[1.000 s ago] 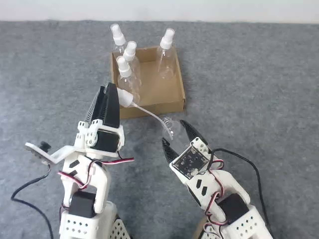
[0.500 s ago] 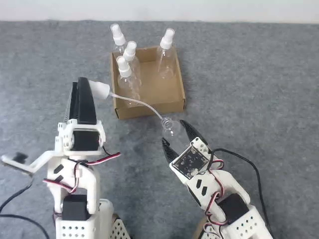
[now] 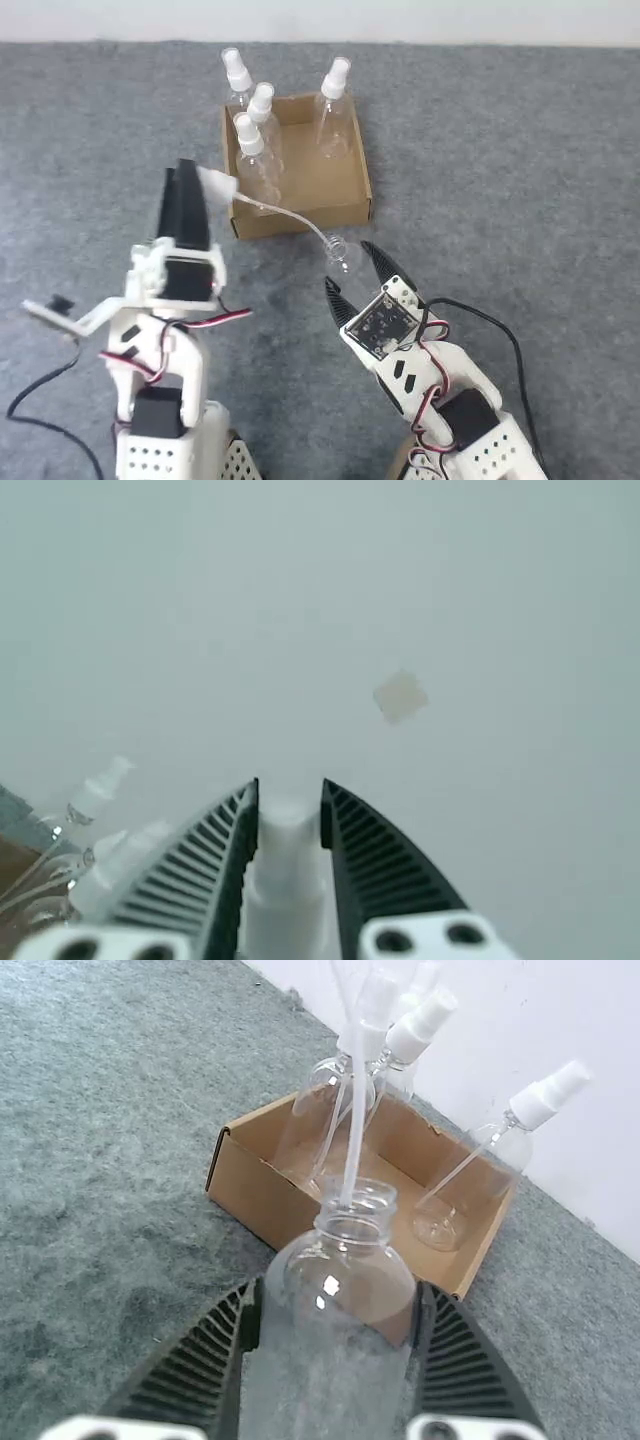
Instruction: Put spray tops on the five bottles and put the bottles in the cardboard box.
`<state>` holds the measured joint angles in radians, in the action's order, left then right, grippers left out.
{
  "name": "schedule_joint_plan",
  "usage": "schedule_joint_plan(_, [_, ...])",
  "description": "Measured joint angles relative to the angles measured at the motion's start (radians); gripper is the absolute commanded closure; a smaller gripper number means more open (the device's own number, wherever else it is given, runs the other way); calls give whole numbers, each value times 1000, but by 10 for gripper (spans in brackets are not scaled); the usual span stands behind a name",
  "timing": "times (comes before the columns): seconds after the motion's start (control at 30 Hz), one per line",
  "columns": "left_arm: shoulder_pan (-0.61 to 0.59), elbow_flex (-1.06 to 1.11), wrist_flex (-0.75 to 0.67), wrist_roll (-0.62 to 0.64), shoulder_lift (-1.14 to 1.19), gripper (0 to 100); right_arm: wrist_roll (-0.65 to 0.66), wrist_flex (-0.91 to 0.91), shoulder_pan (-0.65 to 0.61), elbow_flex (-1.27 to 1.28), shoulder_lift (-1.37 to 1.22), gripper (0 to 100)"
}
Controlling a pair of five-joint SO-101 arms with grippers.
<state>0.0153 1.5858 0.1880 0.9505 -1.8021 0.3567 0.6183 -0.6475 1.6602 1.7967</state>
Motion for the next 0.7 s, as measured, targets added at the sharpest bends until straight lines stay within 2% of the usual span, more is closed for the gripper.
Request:
schedule_joint_plan(0.17, [78, 28, 0, -41, 0, 988, 0, 0, 0, 0, 0, 887])
schedule_joint_plan(0.43, [97, 54, 0, -63, 0, 988, 0, 0, 0, 0, 0, 887])
schedule_joint_plan(0.7, [183, 83, 0, -150, 0, 988, 0, 0, 5, 0, 0, 887])
